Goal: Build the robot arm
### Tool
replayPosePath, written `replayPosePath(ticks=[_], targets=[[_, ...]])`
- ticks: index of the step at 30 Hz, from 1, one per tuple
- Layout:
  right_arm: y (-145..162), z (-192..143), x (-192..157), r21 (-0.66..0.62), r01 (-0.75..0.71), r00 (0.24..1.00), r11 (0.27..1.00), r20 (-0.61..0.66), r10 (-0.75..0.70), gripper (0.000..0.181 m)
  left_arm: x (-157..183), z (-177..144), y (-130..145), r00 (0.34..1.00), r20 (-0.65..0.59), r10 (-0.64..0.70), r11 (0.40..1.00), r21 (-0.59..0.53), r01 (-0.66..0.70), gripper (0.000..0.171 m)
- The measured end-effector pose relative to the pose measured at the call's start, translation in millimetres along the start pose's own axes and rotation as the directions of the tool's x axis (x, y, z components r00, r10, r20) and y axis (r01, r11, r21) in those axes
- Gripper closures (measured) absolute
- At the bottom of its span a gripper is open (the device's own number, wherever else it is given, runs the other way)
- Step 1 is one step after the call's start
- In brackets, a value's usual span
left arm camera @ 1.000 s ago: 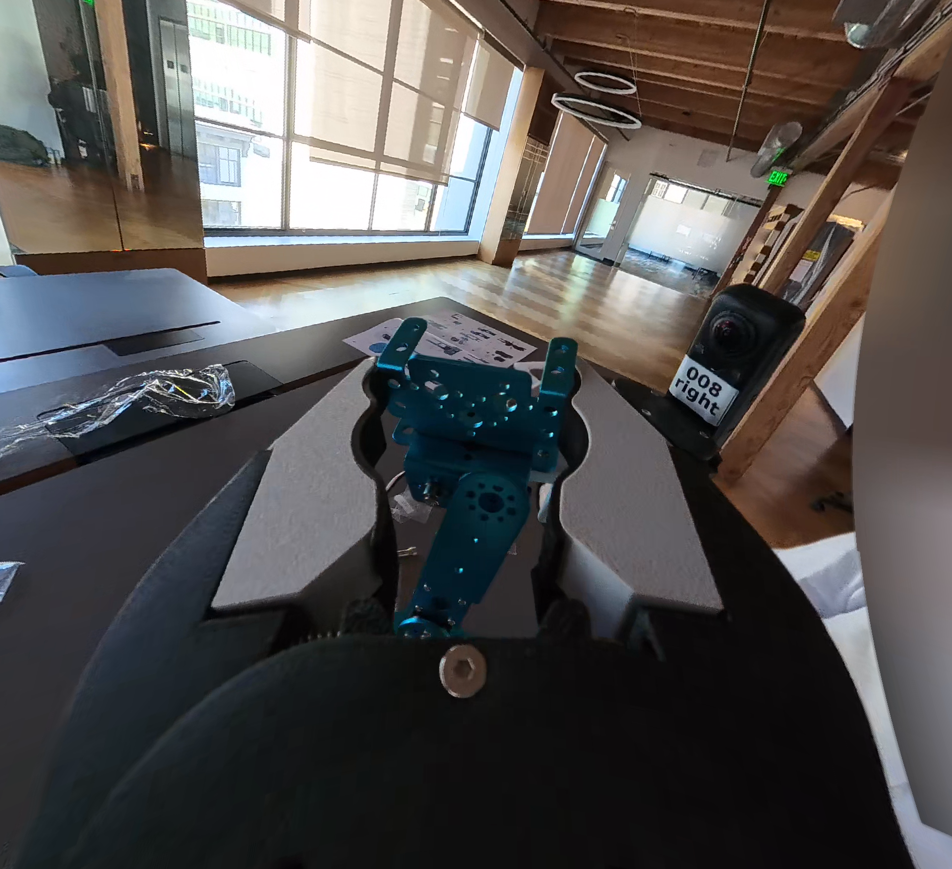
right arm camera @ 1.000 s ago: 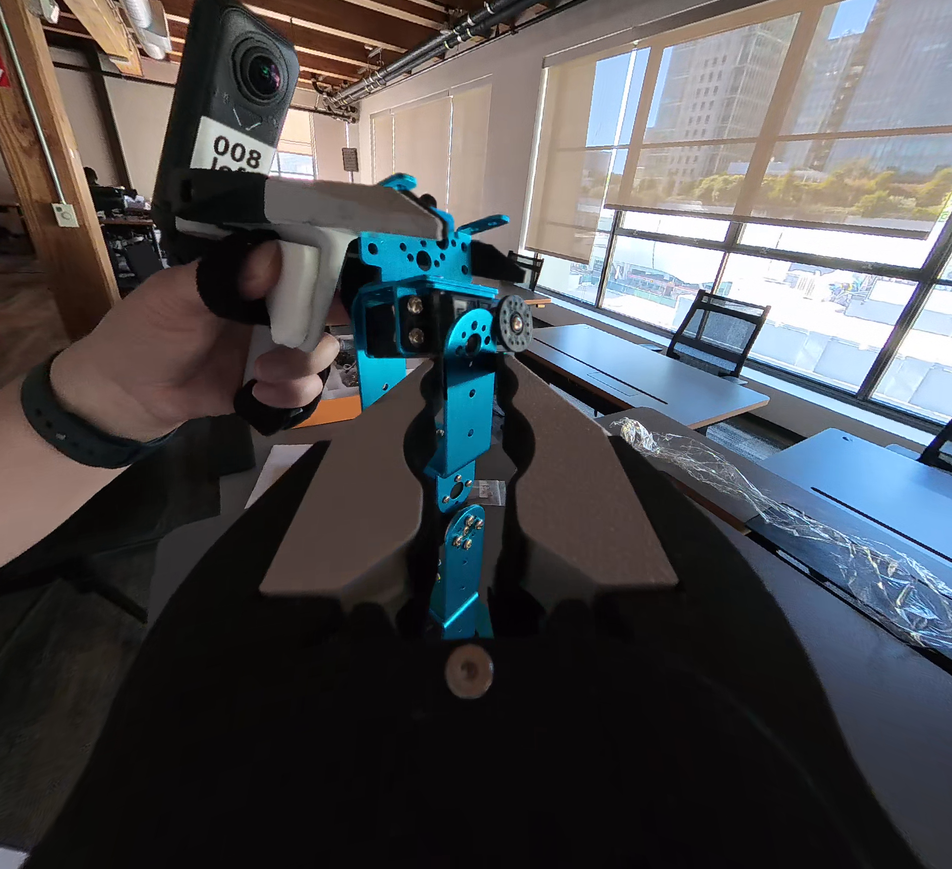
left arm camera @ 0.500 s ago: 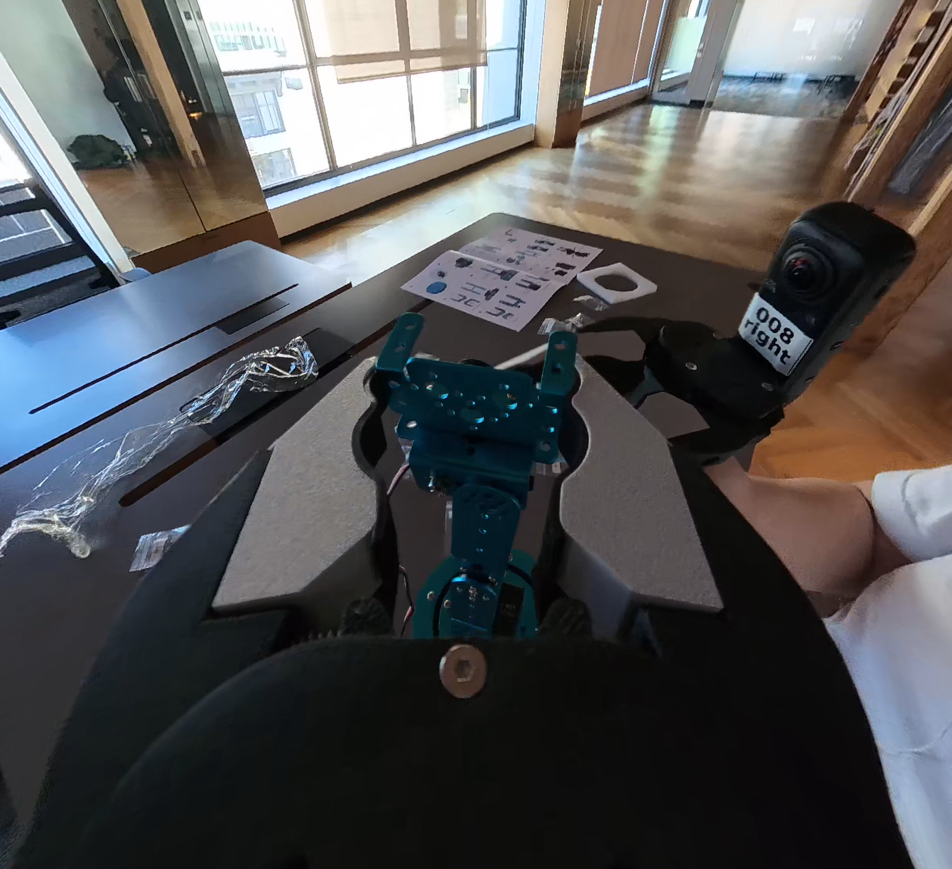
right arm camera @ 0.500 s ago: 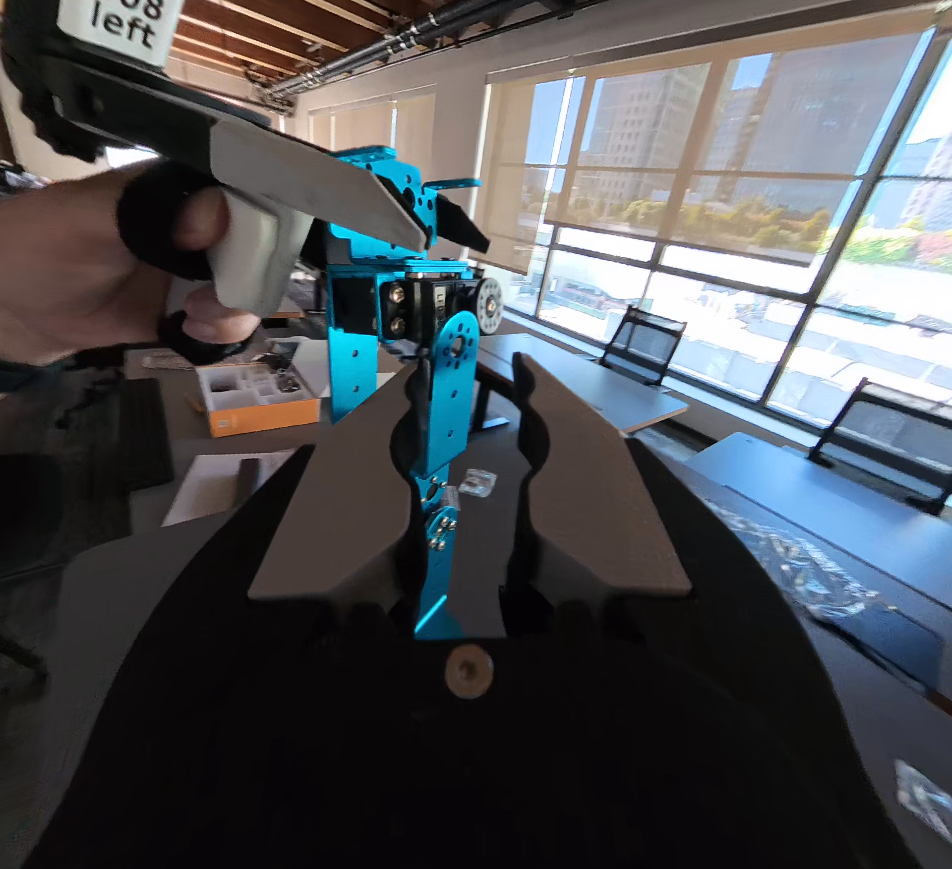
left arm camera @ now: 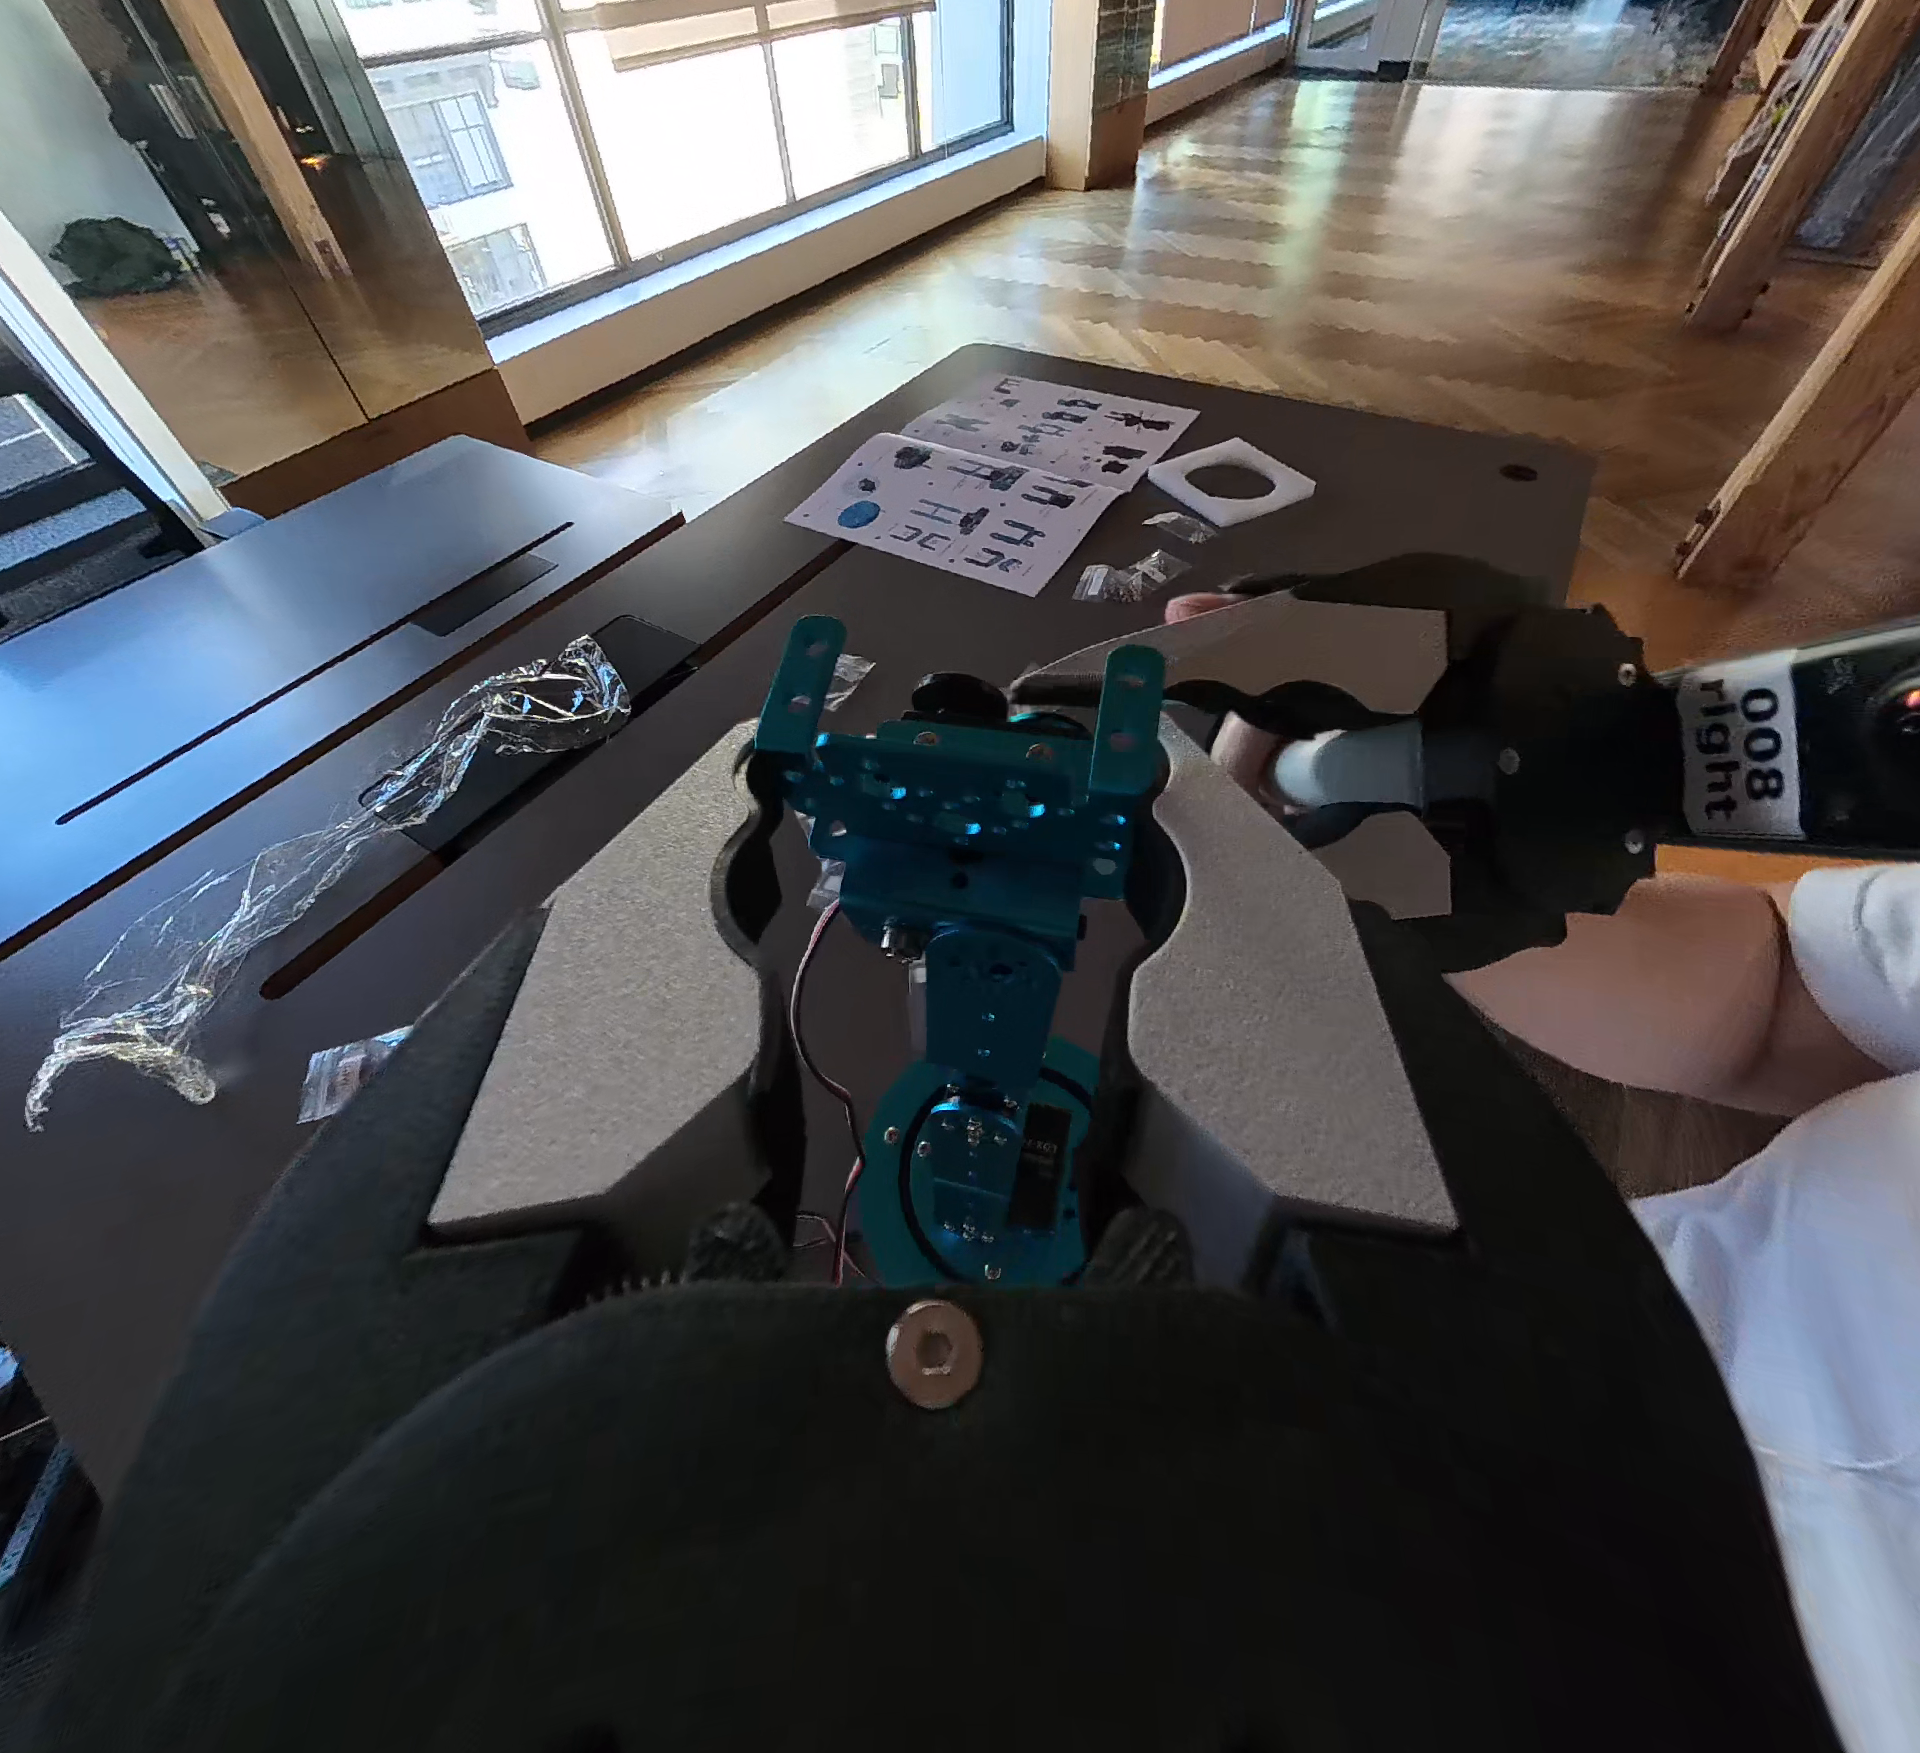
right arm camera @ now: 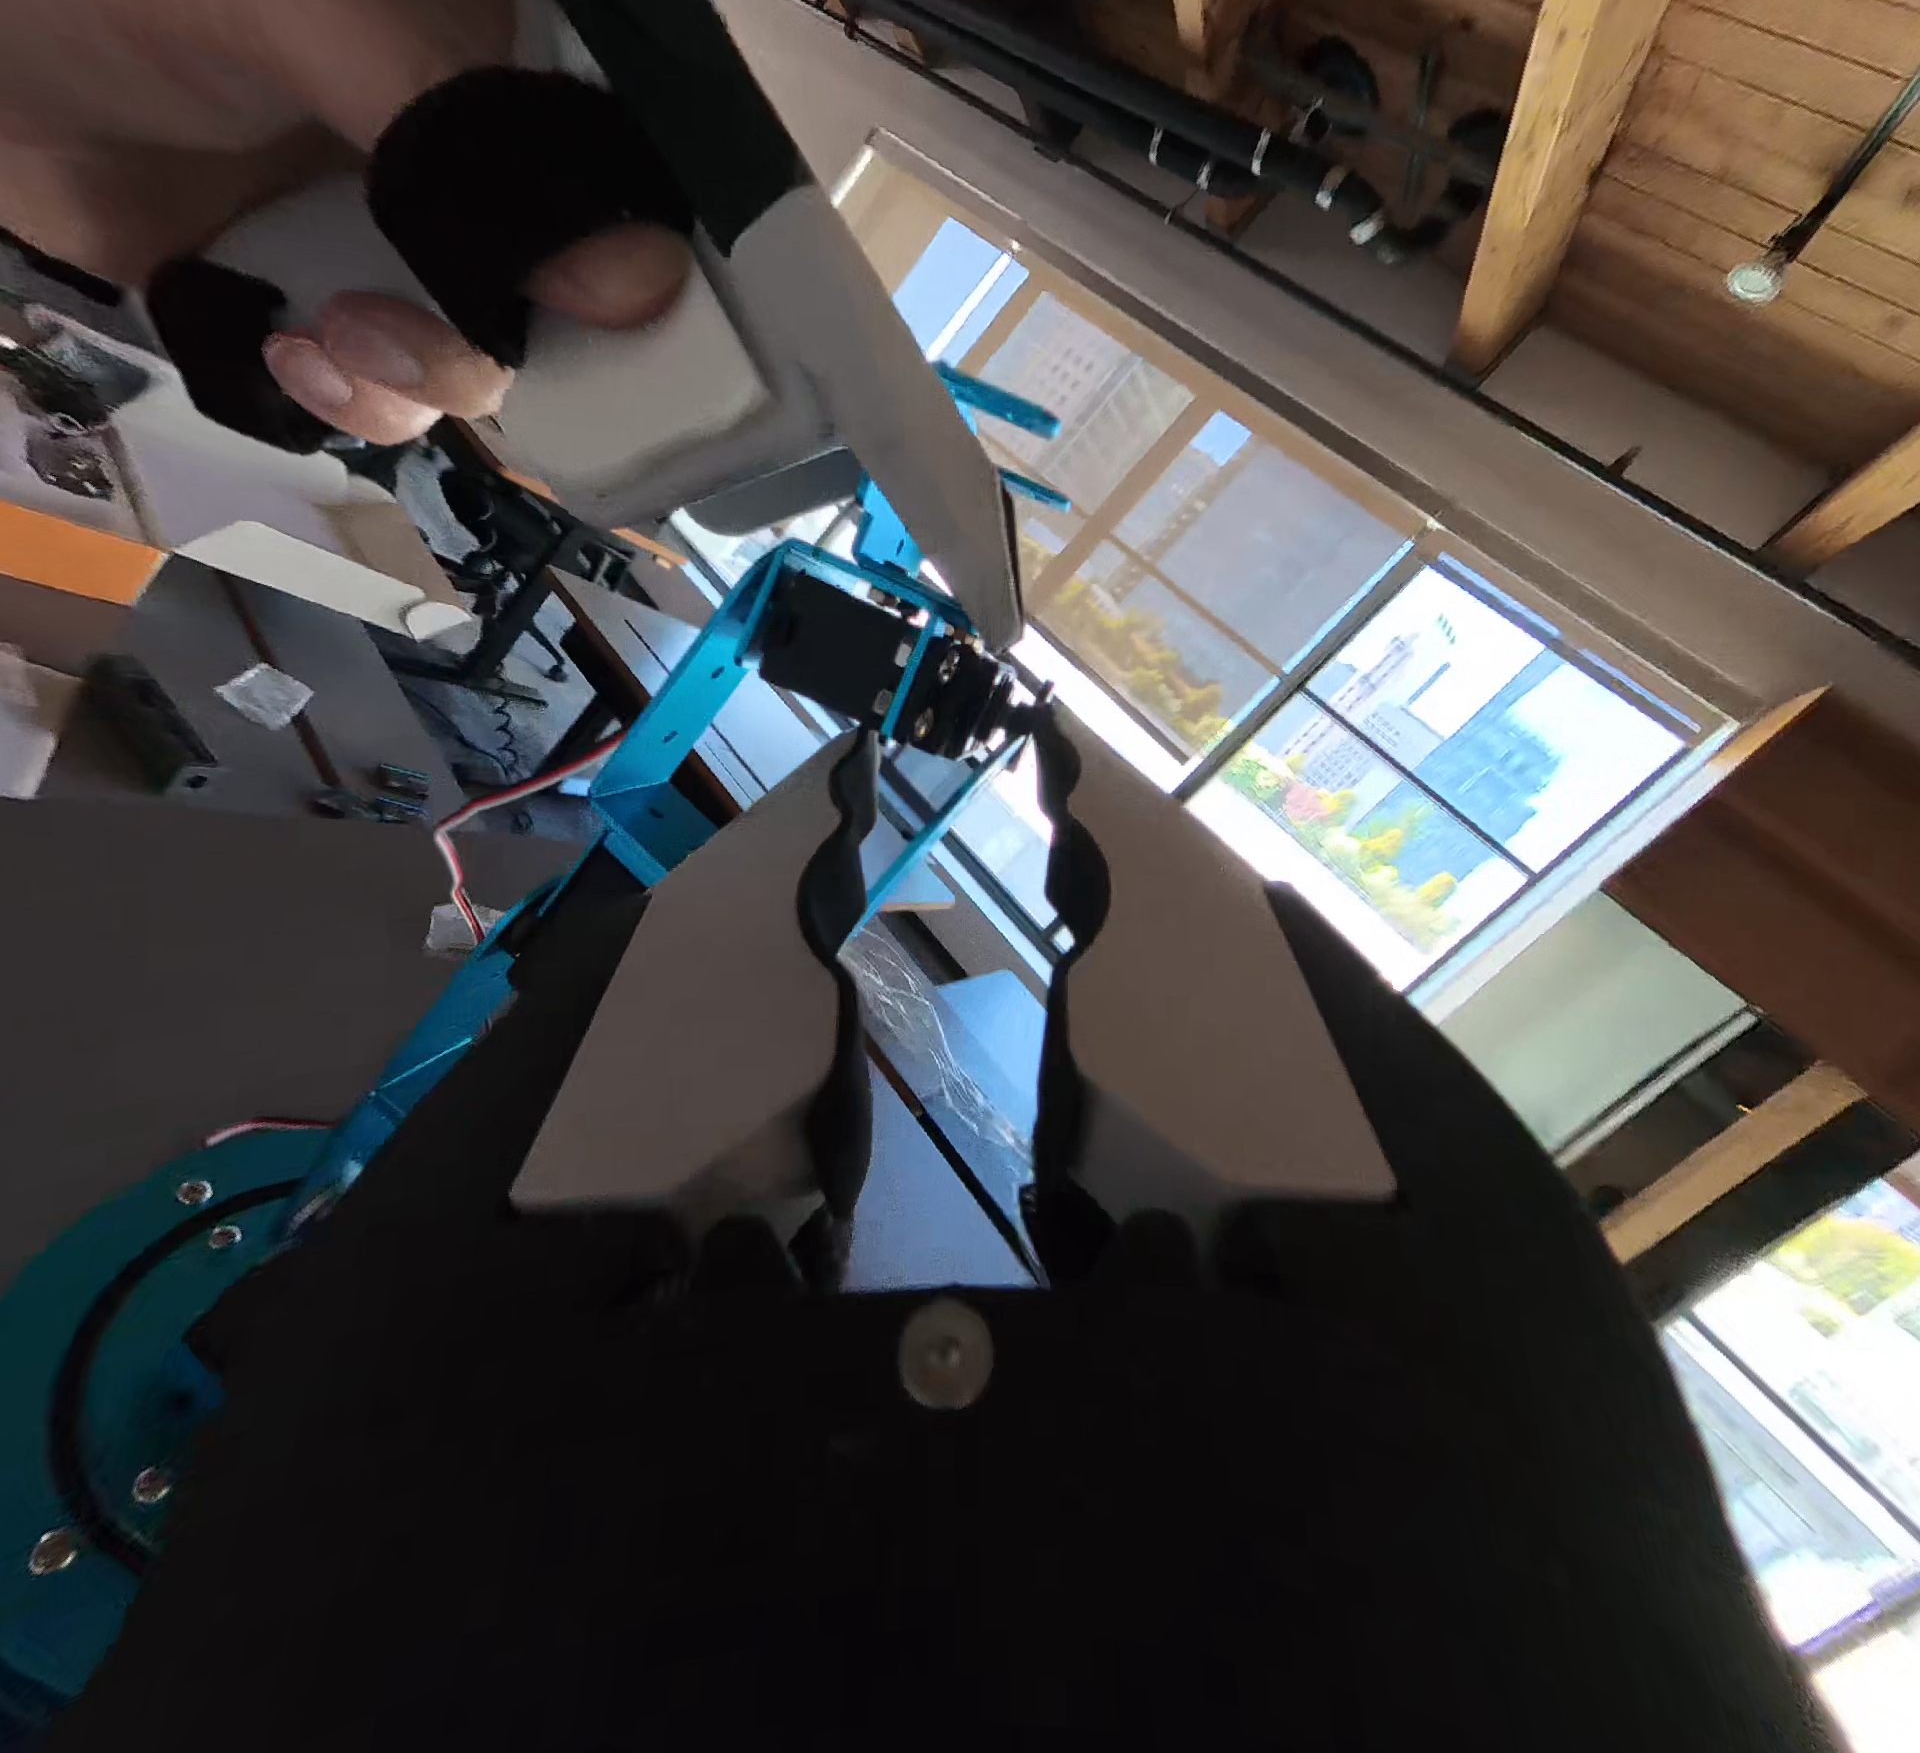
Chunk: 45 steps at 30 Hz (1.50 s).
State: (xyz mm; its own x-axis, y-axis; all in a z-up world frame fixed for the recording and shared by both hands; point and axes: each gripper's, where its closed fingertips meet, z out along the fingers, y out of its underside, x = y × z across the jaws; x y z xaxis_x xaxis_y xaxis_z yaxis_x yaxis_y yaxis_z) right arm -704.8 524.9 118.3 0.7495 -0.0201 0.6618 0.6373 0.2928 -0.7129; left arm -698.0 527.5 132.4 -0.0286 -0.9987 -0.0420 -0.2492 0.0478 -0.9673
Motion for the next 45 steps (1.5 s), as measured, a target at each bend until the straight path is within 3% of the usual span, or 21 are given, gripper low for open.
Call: replayPosePath(ticks=[5,7,13,19,23,28,30,34,38,42,45], targets=[[13,6,3,-0.104,-0.049,0.999,0.993,-0.016,0.047,0.15,1,-2,4,1.0,-0.019,0.008,1.0,-0.002,-0.008,0.105],[9,5,2,-0.082,-0.025,1.0,0.996,-0.016,0.024,0.157,0,-2,5,1.0,-0.018,0.019,1.0,-0.007,-0.019,0.105],[11,9,0,-0.095,-0.035,0.998,0.995,0.054,0.041,0.154,-2,-2,6,0.998,-0.02,0.052,0.998,-0.029,-0.053,0.105],[11,9,0,-0.085,0.063,0.996,0.994,0.069,-0.057,0.157,-1,-2,4,0.995,0.008,0.104,0.994,-0.015,-0.104,0.105],[9,8,-1,-0.056,0.026,0.998,0.998,0.059,-0.023,0.158,1,-4,1,0.994,0.005,0.113,0.992,0.054,-0.113,0.105],[3,8,-7,-0.028,-0.02,0.996,0.999,0.091,0.023,0.161,12,-10,-13,0.986,-0.072,0.152,0.955,0.266,-0.128,0.106],[6,10,-6,-0.047,-0.01,0.997,0.999,0.079,0.013,0.162,11,-8,-14,0.983,-0.08,0.164,0.944,0.301,-0.134,0.106],[6,11,-7,-0.032,-0.079,0.99,0.996,0.112,0.082,0.162,14,-12,-16,0.969,-0.185,0.161,0.915,0.397,-0.076,0.105],[11,13,-5,-0.049,-0.105,0.988,0.993,0.106,0.11,0.164,10,-7,-11,0.97,-0.214,0.113,0.922,0.386,-0.022,0.104],[9,14,-7,-0.041,-0.152,0.982,0.988,0.106,0.155,0.166,9,-6,-8,0.978,-0.143,0.152,0.898,0.433,-0.076,0.104],[9,13,-7,-0.045,-0.167,0.981,0.985,0.096,0.17,0.167,9,-8,-10,0.985,-0.144,0.1,0.881,0.473,-0.02,0.106]])
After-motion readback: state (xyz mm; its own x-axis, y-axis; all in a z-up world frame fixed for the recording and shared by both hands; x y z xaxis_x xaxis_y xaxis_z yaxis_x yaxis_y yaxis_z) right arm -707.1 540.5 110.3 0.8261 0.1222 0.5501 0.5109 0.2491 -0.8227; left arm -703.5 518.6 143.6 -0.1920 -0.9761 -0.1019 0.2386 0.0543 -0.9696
